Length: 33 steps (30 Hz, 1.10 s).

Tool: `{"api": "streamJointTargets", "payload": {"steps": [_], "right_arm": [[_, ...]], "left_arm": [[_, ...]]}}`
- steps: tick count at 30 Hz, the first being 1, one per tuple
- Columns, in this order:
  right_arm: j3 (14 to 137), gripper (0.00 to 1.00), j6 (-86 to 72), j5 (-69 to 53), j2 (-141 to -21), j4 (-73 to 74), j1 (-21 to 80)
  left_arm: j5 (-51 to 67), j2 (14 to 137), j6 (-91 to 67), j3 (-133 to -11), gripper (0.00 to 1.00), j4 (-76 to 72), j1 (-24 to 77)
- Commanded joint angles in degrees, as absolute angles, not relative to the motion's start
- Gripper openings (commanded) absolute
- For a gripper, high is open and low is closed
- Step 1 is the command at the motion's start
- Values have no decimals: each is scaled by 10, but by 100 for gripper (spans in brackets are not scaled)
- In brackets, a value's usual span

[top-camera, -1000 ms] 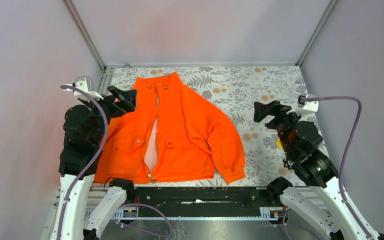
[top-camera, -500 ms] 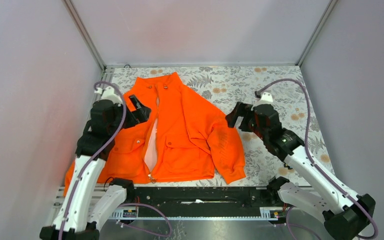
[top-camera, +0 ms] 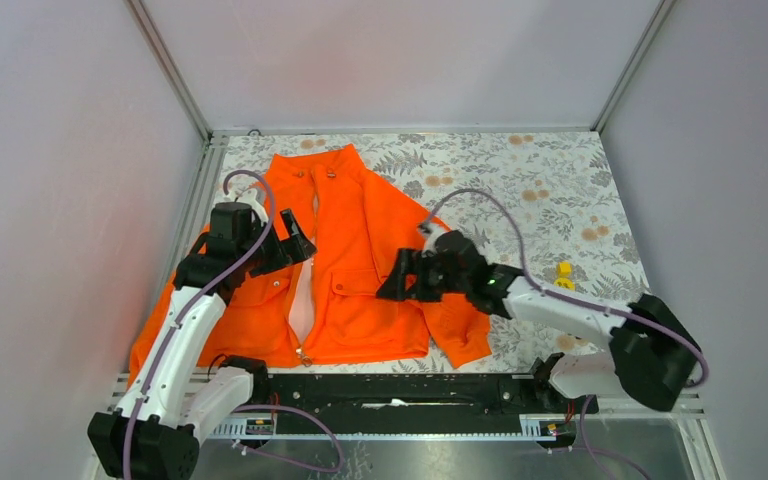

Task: Zip up the jacket

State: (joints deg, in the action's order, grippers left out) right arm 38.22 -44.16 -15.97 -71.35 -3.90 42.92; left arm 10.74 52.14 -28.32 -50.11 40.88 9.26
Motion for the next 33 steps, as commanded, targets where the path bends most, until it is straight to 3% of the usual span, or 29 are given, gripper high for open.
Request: {"api": "streamJointTargets", "payload": {"steps": [1, 6, 12, 14, 19, 21, 23, 26, 29, 33], "right_arm": [[423, 89, -509, -151, -787, -154, 534], [469, 74, -580, -99, -893, -195, 610], [579, 68, -620, -5, -1004, -136, 683], [592, 60, -621, -3, -1023, -138, 691], [570, 58, -559, 14, -1004, -148, 690], [547, 60, -518, 2, -988, -165, 690], [510, 61, -498, -26, -975, -198, 688], [467, 62, -501, -53, -958, -230, 682], [434, 61, -518, -81, -950, -270, 672], [413, 53, -526, -113, -949, -309, 659]], "left_arm": [[81, 515, -266, -534, 99, 410, 90], [56, 500, -259, -539, 99, 422, 89], [59, 500, -254, -531, 99, 429, 90], [74, 502, -249, -532, 99, 430, 90], [158, 531, -286, -507, 98, 427, 91], [179, 540, -329, -469, 90, 403, 107], [121, 552, -374, -445, 81, 399, 151], [27, 573, -428, -432, 80, 399, 232], [5, 603, -457, -416, 78, 392, 273], [-18, 619, -473, -387, 73, 371, 296]]}}
